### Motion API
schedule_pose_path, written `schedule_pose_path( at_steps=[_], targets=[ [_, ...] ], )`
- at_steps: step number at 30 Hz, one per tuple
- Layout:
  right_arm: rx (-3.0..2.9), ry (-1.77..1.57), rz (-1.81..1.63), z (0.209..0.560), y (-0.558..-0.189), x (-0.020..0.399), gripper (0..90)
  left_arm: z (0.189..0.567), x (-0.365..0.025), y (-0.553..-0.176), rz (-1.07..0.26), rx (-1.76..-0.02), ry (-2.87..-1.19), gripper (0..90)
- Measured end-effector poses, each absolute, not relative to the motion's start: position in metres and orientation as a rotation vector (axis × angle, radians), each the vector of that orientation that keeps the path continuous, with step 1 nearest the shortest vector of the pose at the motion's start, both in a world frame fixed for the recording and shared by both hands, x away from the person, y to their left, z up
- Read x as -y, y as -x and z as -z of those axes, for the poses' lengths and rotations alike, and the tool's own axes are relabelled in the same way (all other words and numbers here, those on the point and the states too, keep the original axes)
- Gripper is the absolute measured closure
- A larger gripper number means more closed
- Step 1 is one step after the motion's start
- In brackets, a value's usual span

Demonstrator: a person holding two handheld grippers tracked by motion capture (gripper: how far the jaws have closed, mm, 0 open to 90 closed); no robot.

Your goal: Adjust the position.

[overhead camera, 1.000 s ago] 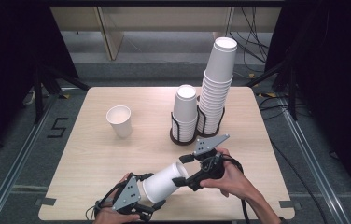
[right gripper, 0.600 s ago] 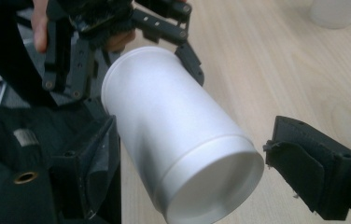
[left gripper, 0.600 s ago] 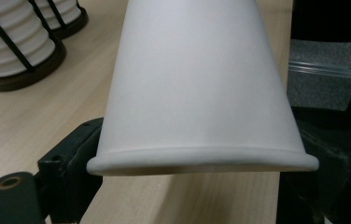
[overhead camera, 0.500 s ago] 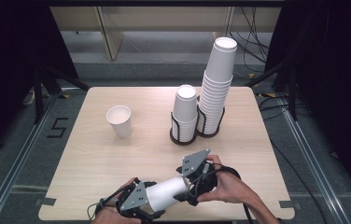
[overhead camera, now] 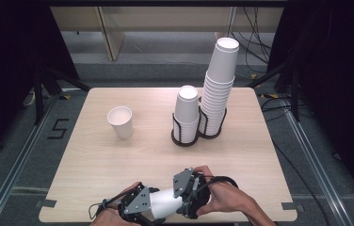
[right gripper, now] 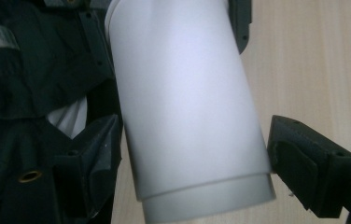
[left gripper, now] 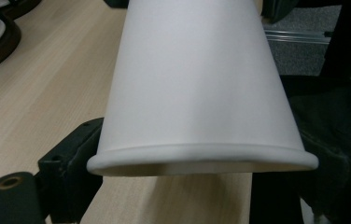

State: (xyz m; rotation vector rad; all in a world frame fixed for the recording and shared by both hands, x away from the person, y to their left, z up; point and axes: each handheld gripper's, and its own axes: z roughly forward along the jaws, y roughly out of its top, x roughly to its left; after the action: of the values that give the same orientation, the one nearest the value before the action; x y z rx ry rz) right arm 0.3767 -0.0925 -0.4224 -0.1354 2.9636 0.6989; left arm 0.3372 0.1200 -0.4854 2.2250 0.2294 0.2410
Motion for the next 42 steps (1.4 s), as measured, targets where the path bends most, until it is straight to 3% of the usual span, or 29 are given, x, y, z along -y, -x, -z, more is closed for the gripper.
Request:
schedule_pose_path(
  at_steps=[17, 23, 29, 42],
  targets=[
    [-2.947, 0.348, -0.568, 0.438, -0.369, 0.075, 21.6, 0.48, -0.119, -0.332, -0.226, -0.167, -2.218, 11.7],
    [-2.963, 0.286, -0.52, 0.439, -0.363, 0.076, 23.0, 0.48, -0.12, -0.331, -0.235, -0.152, -2.209, 11.4],
    [-2.932, 0.268, -0.581, 0.433, -0.368, 0.081, 22.0, 0.478, -0.124, -0.335, -0.262, -0.219, -2.109, 5.2],
    [-2.892, 0.17, -0.807, 0.413, -0.384, 0.102, 22.0, 0.473, -0.136, -0.343, -0.265, -0.359, -1.881, 8.1]
  ],
)
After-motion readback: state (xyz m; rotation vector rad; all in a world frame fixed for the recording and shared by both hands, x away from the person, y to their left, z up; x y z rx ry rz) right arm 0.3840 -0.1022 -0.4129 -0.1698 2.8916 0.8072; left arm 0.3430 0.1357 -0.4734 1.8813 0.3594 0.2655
